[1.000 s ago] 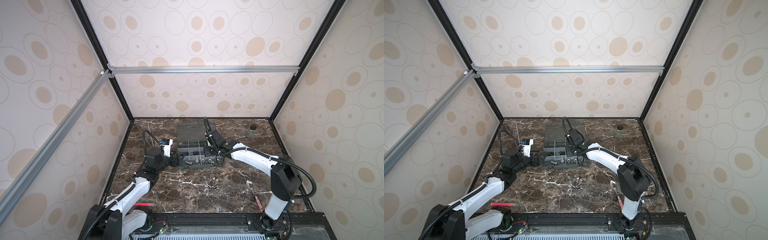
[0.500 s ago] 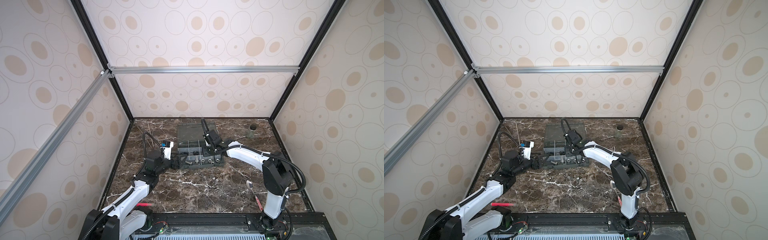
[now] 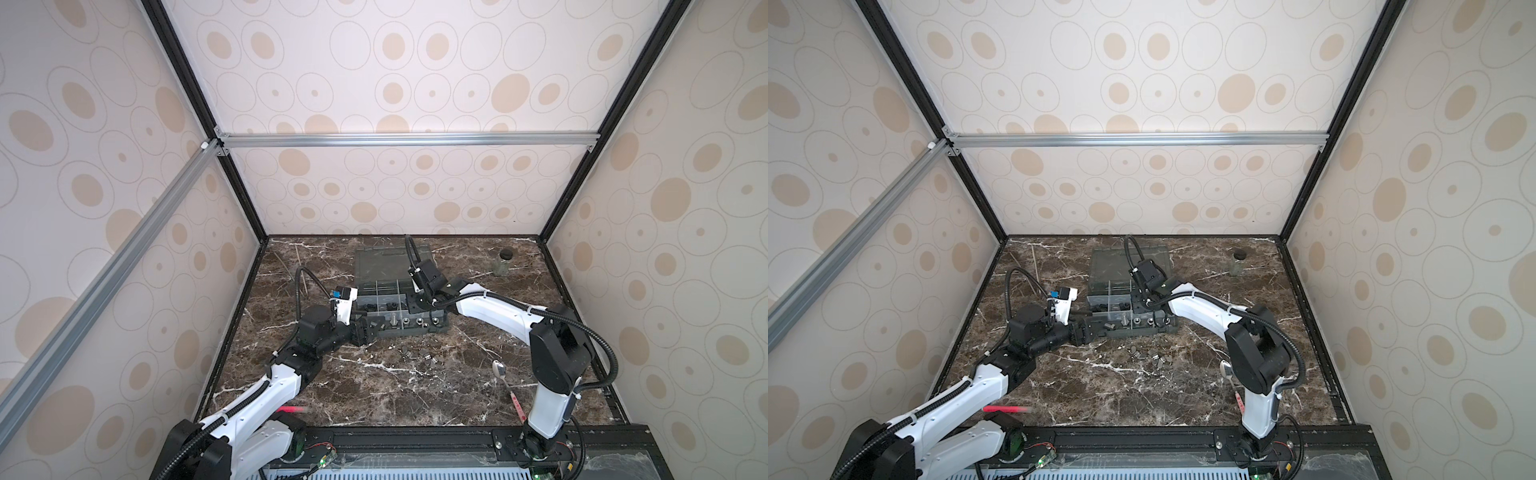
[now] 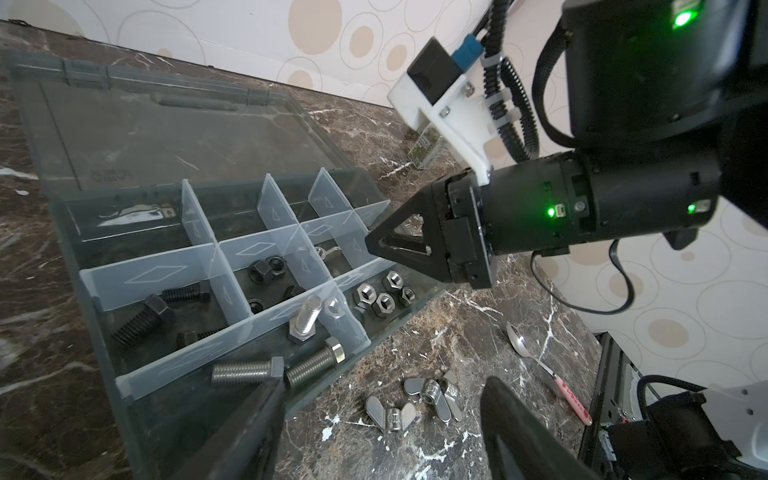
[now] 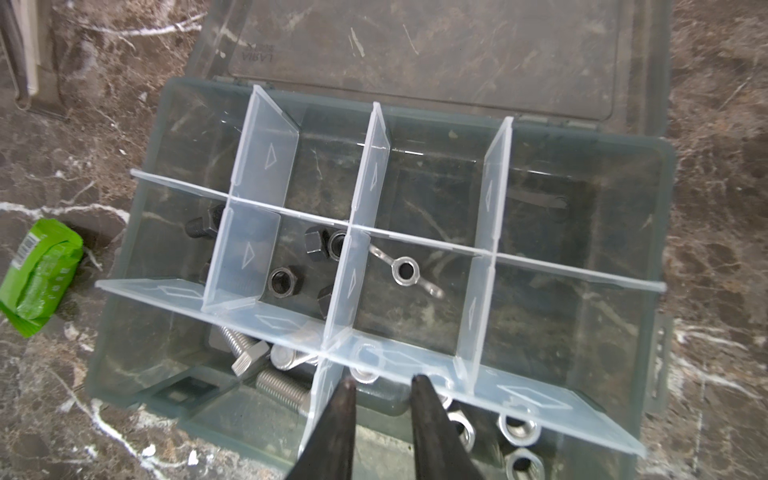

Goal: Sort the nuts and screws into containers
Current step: 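Carry the wing nut with the right gripper and release it into a compartment, then lower the left gripper toward the wing nuts while the right gripper returns over the pile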

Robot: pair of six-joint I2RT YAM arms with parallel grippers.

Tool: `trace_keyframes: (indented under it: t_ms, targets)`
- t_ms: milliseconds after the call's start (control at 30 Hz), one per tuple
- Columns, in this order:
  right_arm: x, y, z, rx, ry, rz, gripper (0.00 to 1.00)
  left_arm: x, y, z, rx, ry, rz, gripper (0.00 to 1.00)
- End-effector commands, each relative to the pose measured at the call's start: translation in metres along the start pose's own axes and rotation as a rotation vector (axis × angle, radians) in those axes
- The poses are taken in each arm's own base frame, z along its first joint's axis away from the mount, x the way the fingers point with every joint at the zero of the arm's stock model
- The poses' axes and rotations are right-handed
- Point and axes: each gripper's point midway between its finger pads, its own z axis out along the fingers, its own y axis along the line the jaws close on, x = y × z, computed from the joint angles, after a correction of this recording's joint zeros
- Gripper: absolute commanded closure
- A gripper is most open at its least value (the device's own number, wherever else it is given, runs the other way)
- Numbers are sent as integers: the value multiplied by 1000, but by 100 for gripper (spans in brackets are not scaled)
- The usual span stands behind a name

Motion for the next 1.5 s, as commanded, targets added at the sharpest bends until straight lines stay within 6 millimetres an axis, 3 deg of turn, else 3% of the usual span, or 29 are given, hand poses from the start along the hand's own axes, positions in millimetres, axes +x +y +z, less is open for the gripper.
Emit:
trace_keyframes:
  t_ms: [0,567,933,1467]
  targets:
    - [-3,-6,-19,4,-33,25,73,2,-7,1,15,2,-15,26]
    - [34,-33,-53,27,-66,130,72,50,-6,5,6,92,-125,29]
    - [57,-57,-74,75,-101,187,72,81,4,8,-30,162,-213,31]
    - [78,-72,-84,100,-114,246,71,114,-2,37,-21,308,-244,33]
